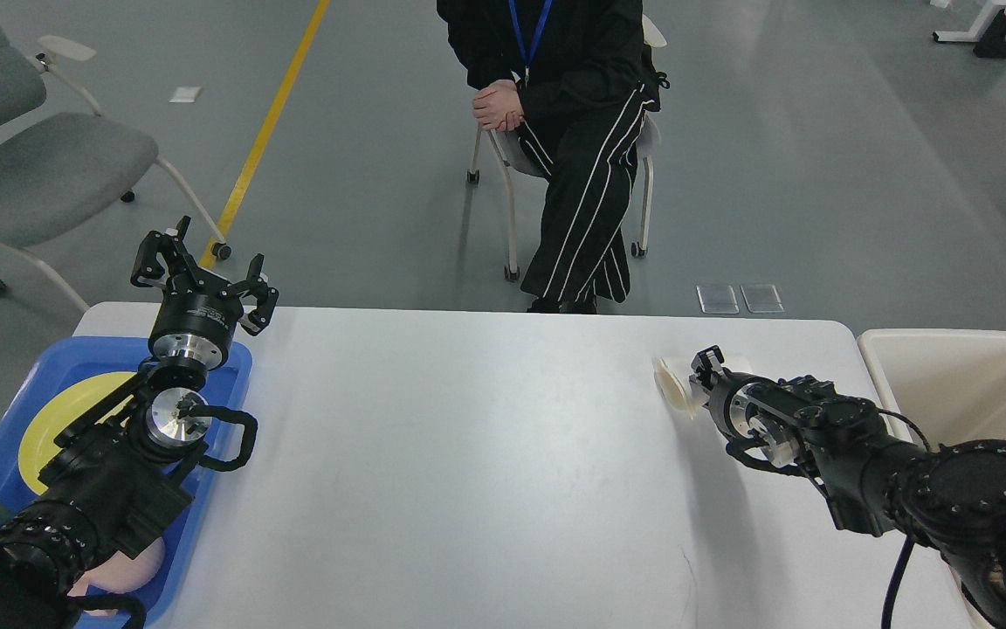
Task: Tidy desktop
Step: 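Lift the paper cup and drop it into the white bin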
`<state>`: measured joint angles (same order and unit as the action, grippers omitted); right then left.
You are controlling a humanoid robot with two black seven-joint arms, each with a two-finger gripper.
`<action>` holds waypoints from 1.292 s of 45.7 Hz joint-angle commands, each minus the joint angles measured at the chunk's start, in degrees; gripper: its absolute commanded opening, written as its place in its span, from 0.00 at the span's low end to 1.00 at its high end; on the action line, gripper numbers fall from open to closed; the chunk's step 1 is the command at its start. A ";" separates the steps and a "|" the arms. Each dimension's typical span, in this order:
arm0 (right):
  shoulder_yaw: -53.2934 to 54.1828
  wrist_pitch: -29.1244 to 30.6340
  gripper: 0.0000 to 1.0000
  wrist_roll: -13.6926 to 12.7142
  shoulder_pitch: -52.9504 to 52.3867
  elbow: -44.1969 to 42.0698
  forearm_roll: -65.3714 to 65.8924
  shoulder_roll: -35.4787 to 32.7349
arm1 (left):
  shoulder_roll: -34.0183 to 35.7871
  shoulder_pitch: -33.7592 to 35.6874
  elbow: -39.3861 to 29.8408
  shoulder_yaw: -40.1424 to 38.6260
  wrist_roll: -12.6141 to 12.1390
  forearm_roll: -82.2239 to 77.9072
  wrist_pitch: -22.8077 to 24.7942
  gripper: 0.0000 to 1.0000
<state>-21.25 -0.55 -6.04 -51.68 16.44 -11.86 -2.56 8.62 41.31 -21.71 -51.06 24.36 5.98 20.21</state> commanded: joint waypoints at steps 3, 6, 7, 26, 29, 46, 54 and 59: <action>-0.11 0.10 0.00 -0.02 -0.53 0.52 0.00 -0.43 | -0.01 0.00 0.00 0.00 -0.01 0.00 0.00 0.96; -0.11 0.46 0.00 -0.02 -1.49 1.22 0.00 -0.34 | 0.08 0.00 0.00 0.00 0.07 0.00 0.00 0.96; -0.11 0.46 0.00 -0.02 -1.84 1.48 -0.09 -0.34 | -0.01 0.00 0.00 0.00 -0.01 0.00 0.00 0.96; -0.99 4.05 0.00 -0.55 -21.08 27.66 0.08 -24.23 | -0.01 0.00 0.00 0.00 -0.01 0.00 0.00 0.96; -1.07 7.48 0.00 -0.55 -24.95 31.36 0.17 -28.19 | 0.08 0.00 0.00 0.00 -0.01 0.00 0.00 0.96; -0.90 27.35 0.00 -0.29 -40.34 34.53 0.08 -41.65 | -0.01 0.00 0.00 0.00 -0.01 0.00 0.00 0.96; -2.04 22.70 0.00 -0.29 -36.14 29.36 0.79 -43.93 | -0.01 0.00 0.00 0.00 0.07 0.00 0.00 0.96; -2.74 16.91 0.00 -0.38 -27.88 23.12 0.79 -44.29 | -0.01 0.00 0.00 0.00 -0.01 0.00 0.00 0.96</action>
<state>-23.36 21.82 -6.32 -87.01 45.38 -11.11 -46.31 8.63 41.31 -21.71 -51.06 24.36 5.98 20.21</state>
